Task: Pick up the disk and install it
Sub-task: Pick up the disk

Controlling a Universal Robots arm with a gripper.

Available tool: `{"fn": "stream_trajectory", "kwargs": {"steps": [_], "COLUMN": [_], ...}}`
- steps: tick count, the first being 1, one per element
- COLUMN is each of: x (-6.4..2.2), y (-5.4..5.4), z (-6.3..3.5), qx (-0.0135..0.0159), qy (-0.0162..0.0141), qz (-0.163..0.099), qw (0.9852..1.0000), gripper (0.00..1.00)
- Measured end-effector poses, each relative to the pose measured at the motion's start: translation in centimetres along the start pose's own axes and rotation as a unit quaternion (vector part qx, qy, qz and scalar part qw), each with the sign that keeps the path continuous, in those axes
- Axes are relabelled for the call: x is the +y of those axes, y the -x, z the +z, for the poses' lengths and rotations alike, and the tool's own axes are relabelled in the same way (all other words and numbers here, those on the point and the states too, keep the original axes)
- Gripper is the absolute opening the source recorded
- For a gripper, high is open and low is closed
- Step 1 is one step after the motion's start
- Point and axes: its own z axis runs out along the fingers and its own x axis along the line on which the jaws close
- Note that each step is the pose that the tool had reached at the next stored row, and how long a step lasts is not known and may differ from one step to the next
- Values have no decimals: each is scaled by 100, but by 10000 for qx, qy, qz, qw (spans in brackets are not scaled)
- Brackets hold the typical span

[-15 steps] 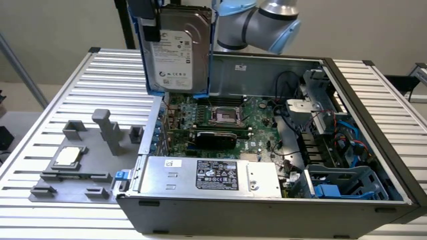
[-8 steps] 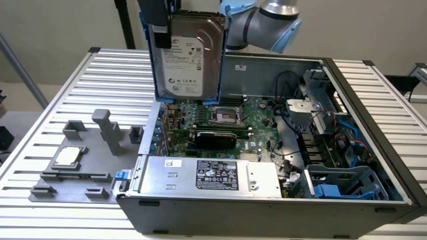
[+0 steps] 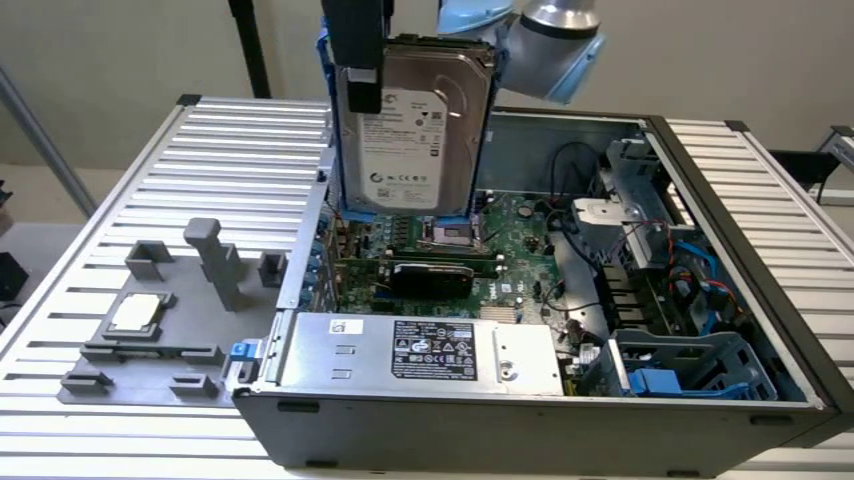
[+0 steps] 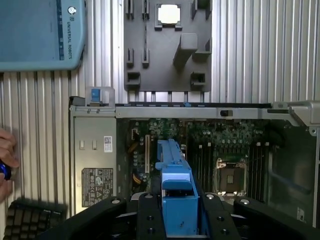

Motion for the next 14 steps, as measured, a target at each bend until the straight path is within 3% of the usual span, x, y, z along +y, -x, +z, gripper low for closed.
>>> {"fn": "stream_trajectory", "kwargs": {"steps": [14], "x": [-636], "y": [-124], "z": [-17], "qx": [0], "qy": [0], "qz": [0], "qw": [10000], "gripper": [33]}}
